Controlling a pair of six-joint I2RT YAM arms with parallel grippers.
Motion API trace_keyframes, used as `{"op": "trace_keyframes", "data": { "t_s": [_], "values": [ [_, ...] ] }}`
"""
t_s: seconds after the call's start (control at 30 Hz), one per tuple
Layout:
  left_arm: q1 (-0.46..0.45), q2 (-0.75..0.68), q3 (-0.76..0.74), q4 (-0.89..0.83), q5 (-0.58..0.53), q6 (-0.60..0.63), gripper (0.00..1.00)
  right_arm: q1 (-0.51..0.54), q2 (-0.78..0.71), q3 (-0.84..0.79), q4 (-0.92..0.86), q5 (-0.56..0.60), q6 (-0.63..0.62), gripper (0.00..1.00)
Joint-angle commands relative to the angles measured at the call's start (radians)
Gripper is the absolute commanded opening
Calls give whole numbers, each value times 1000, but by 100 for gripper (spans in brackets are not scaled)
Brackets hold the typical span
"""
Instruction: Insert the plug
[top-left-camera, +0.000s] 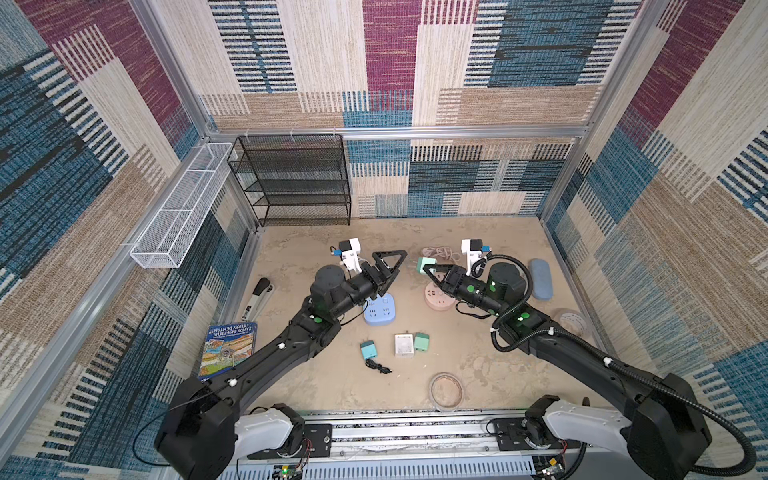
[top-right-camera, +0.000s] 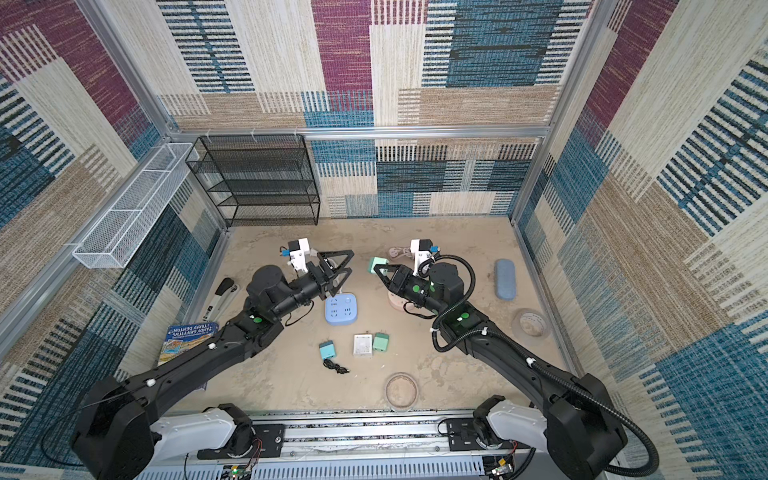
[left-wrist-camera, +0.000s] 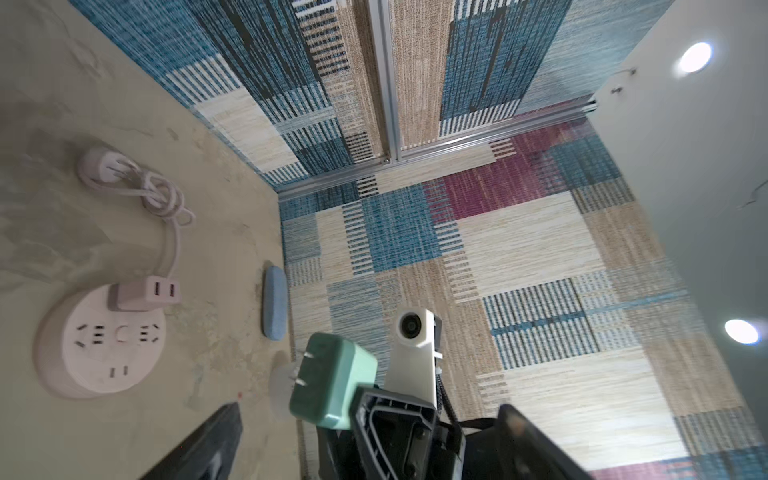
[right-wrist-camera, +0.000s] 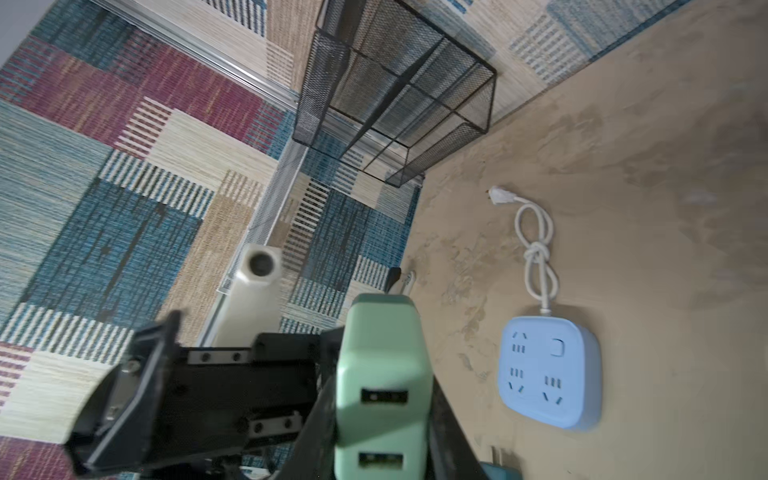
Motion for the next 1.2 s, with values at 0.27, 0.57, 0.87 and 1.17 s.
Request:
{"op": "trace_keyframes", "data": {
  "t_s": [0.27, 0.57, 0.87, 1.17],
  "values": [
    [24, 30, 301, -1108, -317, 761, 99, -14, -58, 166, -653, 370, -343, 0],
    [24, 83, 261, -1169, -354, 781, 95, -51, 107, 263, -751, 372, -484, 0],
    [24, 22, 163, -1027, -251, 738, 94, -126, 263, 340, -770, 283, -577, 0],
    [24, -10, 106, -882, -68, 695, 94, -141, 347, 379, -776, 262, -628, 0]
  ]
}}
